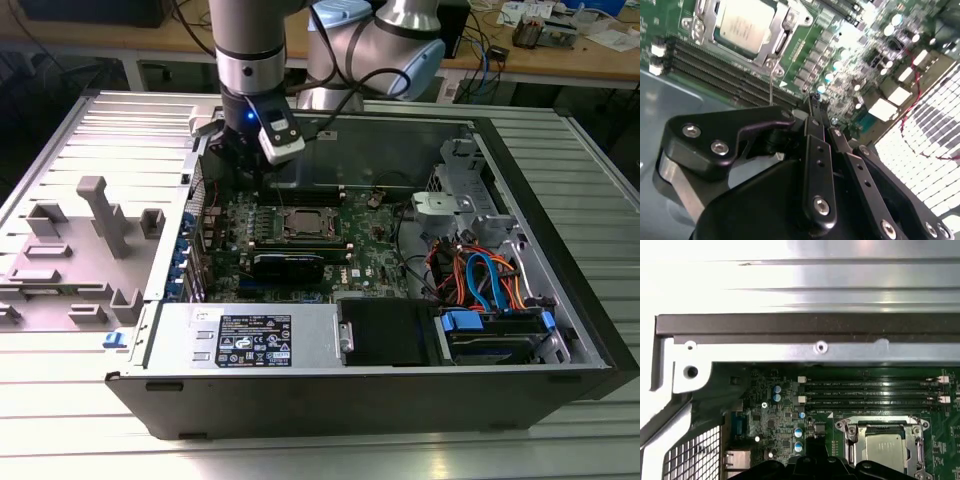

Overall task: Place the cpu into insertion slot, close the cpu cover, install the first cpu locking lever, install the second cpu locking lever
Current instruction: 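Install the first cpu locking lever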

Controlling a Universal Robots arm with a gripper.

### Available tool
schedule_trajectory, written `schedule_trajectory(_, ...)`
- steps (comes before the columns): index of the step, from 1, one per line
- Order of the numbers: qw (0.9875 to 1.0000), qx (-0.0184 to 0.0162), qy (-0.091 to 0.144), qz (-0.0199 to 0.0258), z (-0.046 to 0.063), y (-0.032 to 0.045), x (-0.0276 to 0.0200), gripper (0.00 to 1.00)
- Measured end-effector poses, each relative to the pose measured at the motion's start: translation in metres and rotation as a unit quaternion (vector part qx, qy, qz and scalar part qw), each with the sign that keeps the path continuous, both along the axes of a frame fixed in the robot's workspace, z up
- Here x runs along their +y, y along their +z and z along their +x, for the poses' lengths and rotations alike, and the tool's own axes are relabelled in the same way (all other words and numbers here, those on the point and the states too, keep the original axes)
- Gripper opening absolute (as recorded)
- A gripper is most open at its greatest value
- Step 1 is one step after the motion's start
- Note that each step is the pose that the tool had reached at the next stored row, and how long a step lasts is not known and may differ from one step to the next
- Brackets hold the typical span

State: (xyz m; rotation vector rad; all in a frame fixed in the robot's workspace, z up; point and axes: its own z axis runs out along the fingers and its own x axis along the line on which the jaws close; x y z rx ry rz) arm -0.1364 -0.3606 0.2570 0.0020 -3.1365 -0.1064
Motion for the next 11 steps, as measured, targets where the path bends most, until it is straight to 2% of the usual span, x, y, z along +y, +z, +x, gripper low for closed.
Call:
schedule_trajectory(4, 1.0, 0.0003, 0.004, 0.0001, 0.001, -0.0001, 0.0085, 0.11)
schedule_trajectory(5, 1.0, 0.0015, 0.005, 0.0, 0.005, 0.0, 0.0103, 0.11)
schedule_trajectory(7, 1.0, 0.0029, 0.005, 0.0, 0.011, -0.0001, 0.0107, 0.11)
schedule_trajectory(11, 1.0, 0.0029, 0.005, 0.0003, 0.011, -0.0001, 0.0107, 0.11)
